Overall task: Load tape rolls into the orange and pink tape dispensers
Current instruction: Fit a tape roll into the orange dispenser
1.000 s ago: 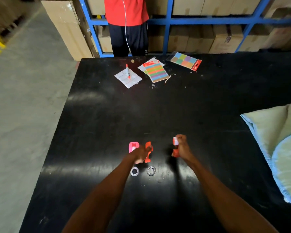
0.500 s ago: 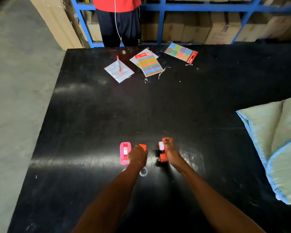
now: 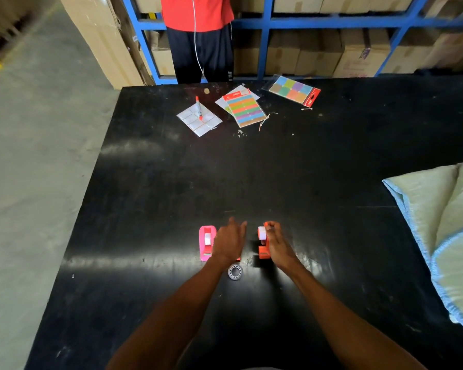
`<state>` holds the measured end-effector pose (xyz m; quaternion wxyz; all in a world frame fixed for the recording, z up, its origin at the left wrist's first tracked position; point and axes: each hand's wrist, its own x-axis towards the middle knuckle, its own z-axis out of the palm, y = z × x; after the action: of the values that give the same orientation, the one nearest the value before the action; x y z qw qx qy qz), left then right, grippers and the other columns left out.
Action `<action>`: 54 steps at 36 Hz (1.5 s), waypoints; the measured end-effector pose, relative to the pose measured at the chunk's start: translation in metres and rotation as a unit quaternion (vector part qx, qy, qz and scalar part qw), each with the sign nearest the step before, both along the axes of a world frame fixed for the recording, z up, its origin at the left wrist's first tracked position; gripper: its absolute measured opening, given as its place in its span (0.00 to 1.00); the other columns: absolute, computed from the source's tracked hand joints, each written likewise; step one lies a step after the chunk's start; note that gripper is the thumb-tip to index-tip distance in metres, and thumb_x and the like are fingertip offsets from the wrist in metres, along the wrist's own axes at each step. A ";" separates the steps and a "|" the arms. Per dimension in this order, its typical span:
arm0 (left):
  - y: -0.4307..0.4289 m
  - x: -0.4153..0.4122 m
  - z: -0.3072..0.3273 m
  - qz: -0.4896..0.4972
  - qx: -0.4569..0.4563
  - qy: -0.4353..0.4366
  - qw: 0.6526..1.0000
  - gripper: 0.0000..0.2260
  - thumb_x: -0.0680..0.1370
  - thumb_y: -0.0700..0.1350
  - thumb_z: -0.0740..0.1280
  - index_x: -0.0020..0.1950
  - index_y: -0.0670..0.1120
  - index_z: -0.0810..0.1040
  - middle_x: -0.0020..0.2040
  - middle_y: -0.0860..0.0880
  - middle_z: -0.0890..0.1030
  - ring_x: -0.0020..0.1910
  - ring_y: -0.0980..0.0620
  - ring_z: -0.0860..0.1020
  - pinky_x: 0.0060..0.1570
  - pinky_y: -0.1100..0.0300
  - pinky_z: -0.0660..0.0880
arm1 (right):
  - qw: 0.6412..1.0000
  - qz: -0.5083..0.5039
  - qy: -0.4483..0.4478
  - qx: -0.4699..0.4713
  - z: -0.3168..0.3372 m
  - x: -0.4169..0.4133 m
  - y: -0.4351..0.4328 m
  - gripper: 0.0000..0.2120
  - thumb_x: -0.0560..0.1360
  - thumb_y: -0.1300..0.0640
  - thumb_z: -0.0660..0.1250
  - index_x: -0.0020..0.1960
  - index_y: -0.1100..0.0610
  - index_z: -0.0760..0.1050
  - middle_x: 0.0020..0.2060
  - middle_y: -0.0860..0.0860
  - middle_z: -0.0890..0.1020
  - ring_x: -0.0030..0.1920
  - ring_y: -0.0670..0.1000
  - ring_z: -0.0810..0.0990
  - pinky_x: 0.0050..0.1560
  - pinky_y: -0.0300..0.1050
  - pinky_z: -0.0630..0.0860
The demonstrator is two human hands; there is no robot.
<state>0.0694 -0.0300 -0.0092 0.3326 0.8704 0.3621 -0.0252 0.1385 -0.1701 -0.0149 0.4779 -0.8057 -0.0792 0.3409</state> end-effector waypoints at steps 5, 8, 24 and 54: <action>-0.014 -0.005 0.020 -0.009 -0.330 -0.108 0.938 0.09 0.80 0.51 0.63 0.54 0.47 0.76 0.44 0.46 0.81 0.34 0.56 0.80 0.32 0.60 0.78 | 0.999 0.013 -0.052 -0.009 0.018 -0.009 -0.004 0.11 0.84 0.49 0.51 0.61 0.52 0.67 0.44 0.45 0.77 0.45 0.49 0.78 0.49 0.46 0.70; -0.022 -0.008 0.015 -0.043 -0.374 -0.093 0.922 0.10 0.78 0.45 0.68 0.57 0.43 0.75 0.43 0.48 0.81 0.36 0.55 0.81 0.36 0.61 0.78 | 0.997 0.032 -0.071 -0.021 0.025 -0.015 -0.014 0.08 0.85 0.51 0.50 0.59 0.52 0.66 0.42 0.41 0.75 0.42 0.39 0.75 0.45 0.42 0.68; -0.077 -0.049 -0.024 -0.210 -0.047 0.051 0.975 0.19 0.72 0.53 0.71 0.56 0.44 0.75 0.53 0.42 0.81 0.53 0.42 0.79 0.50 0.54 0.75 | 0.996 -0.017 -0.056 -0.069 0.012 0.001 -0.081 0.10 0.84 0.48 0.50 0.61 0.51 0.66 0.45 0.52 0.80 0.41 0.48 0.79 0.39 0.42 0.75; -0.052 -0.091 -0.045 -0.065 0.088 0.115 0.987 0.18 0.77 0.51 0.66 0.64 0.45 0.71 0.62 0.46 0.74 0.61 0.47 0.71 0.59 0.54 0.70 | 0.984 0.160 -0.037 -0.067 0.016 -0.021 -0.043 0.12 0.84 0.49 0.53 0.62 0.52 0.69 0.38 0.42 0.77 0.34 0.39 0.77 0.30 0.28 0.69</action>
<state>-0.0219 -0.0817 -0.0543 0.2084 0.9092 0.3418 -0.1148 0.1170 -0.2131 0.0008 0.3584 -0.8250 -0.2015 0.3876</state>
